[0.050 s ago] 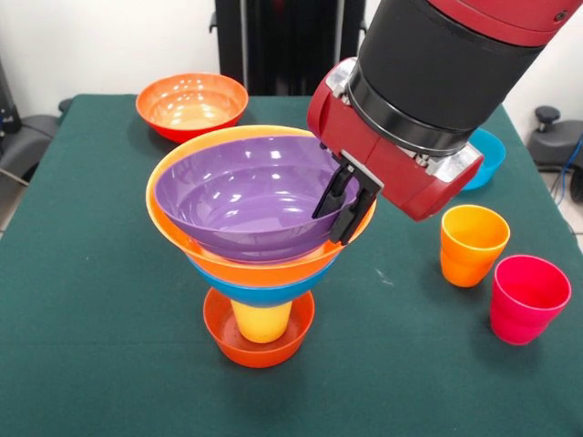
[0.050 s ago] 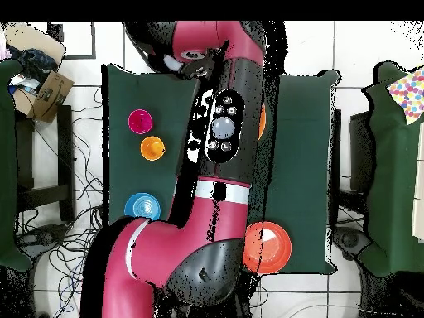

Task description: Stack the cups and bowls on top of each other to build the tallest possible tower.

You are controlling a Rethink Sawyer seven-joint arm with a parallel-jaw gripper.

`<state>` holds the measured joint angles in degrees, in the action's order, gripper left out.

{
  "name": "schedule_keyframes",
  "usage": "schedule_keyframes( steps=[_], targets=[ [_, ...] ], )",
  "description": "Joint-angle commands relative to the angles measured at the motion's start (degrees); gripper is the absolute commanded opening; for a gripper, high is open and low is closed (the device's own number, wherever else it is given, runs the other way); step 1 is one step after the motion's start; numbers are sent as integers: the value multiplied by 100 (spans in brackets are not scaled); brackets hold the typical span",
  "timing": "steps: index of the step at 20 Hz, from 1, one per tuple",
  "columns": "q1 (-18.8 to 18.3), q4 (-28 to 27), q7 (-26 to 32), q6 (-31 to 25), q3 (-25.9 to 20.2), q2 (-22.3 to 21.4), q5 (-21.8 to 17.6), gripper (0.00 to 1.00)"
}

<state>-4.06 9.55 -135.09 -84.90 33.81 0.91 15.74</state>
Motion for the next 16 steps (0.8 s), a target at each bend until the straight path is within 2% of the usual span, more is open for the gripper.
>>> schedule_keyframes(
  steps=[1,16],
  targets=[
    [-24,464,808,299,-327,-214,-159,0],
    [35,909,937,531,-433,-400,-277,0]
  ],
)
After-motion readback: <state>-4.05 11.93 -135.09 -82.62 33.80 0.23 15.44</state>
